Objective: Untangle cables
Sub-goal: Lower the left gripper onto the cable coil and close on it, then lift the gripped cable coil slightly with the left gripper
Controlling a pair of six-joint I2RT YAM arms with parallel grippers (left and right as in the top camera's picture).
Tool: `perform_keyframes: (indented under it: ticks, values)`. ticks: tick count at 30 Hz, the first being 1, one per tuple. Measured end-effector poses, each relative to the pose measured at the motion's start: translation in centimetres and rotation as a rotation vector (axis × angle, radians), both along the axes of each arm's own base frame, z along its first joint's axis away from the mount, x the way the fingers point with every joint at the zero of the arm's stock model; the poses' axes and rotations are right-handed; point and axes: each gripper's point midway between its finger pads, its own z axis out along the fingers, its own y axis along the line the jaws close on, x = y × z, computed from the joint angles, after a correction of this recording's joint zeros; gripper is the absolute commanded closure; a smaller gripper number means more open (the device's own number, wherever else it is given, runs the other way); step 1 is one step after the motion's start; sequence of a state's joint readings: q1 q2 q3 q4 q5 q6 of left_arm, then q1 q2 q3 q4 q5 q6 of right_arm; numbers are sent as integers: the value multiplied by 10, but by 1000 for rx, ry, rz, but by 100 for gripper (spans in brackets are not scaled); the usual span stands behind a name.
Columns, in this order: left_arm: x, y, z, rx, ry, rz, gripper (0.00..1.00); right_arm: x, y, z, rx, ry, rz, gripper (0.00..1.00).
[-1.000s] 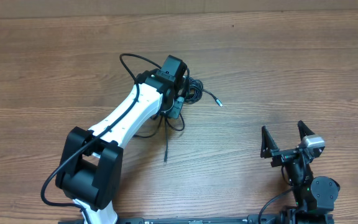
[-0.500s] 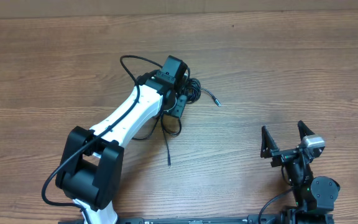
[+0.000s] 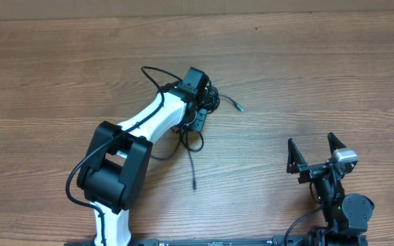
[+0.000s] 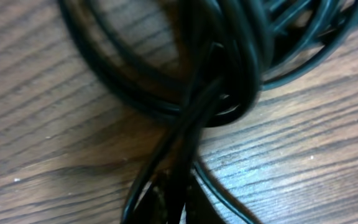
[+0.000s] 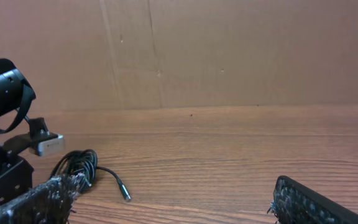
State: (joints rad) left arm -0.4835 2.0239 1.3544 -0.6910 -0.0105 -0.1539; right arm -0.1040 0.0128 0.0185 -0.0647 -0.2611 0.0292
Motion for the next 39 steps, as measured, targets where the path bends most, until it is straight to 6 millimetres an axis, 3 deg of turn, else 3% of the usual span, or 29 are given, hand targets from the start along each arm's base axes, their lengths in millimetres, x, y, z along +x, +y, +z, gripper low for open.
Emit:
perform_keyframes:
  ticks: [7,13,17,20,23,25,35,39]
  values:
    - [-14,3,2,17,64,-41,96,0,0,0,0,0,0,0]
    - [-34,13,24,70,154,-89,84,0,0,0,0,0,0,0]
    - [-40,22,50,115,176,-101,65,0,0,0,0,0,0,0]
    - [-39,25,68,130,167,-108,42,0,0,0,0,0,0,0]
    - [-34,24,77,127,144,-99,24,0,0,0,0,0,0,0]
    - [-32,23,77,123,133,-80,18,0,0,0,0,0,0,0]
    - [-1,7,81,30,17,85,8,0,0,0,0,0,0,0]
    - [4,1,83,-5,4,112,8,0,0,0,0,0,0,0]
